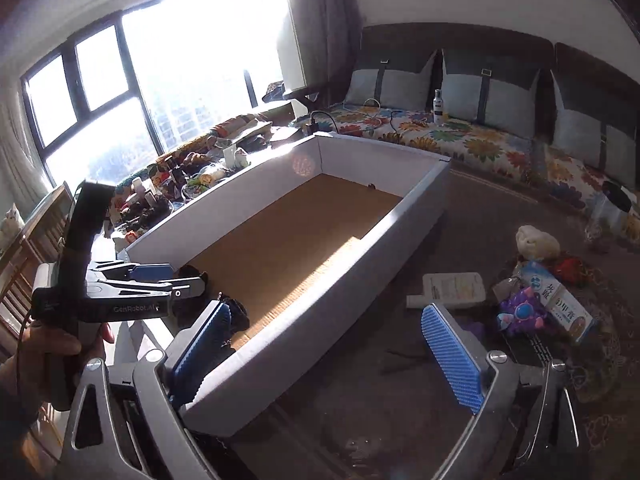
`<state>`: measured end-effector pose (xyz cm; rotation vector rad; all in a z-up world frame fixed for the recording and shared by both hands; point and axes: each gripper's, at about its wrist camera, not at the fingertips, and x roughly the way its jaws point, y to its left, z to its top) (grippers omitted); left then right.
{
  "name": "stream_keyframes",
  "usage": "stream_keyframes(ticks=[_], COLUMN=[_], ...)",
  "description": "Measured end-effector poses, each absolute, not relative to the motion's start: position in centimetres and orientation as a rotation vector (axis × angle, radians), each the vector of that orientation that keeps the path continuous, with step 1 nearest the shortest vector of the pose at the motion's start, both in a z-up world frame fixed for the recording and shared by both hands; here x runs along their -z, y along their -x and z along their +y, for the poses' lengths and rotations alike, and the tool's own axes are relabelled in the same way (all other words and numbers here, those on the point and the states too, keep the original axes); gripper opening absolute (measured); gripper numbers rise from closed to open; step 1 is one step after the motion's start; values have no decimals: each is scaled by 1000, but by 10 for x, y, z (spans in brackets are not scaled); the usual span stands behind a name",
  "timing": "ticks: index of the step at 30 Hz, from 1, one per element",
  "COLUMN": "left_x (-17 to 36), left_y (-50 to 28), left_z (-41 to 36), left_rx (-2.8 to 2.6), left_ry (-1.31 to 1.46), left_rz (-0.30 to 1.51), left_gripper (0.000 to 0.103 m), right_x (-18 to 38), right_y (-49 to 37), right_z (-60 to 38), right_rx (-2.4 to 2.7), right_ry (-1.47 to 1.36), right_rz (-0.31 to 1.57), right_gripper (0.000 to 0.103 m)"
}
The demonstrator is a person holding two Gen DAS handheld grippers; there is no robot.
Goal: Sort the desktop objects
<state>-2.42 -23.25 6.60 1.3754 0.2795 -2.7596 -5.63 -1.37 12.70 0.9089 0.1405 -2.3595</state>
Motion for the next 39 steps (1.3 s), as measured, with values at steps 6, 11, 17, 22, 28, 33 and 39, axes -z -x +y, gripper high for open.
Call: stream_keyframes(ticks=[6, 11, 17, 22, 28, 33, 39], left_x=[-80, 2, 63, 64, 67, 68, 66], left_y=[3, 29, 64, 95, 126, 140, 140], left_z=[-97, -17, 10, 22, 22, 23, 23], left_rx=[3059, 2946, 2821, 2830, 2842, 2845, 2836], left_ry=[-1424, -1645, -1699, -1601, -1498, -1468, -1452], left_rz=[124, -76, -69, -105, -56, -41, -31], left_gripper=[99, 98, 97, 99, 103, 103, 103], right_x=[-60, -12, 5, 13, 17, 18, 17], right_y=[33, 35, 48, 64, 86, 96, 98], right_z=[129, 213, 227, 218, 223, 224, 225], right_rx=[2599, 2714, 2735, 2725, 2700, 2702, 2703], right_ry=[-1125, -1337, -1399, -1384, -1391, -1394, -1394], right_rz=[243, 115, 88, 167, 102, 104, 103], right_gripper=[101, 101, 101, 101, 103, 103, 103])
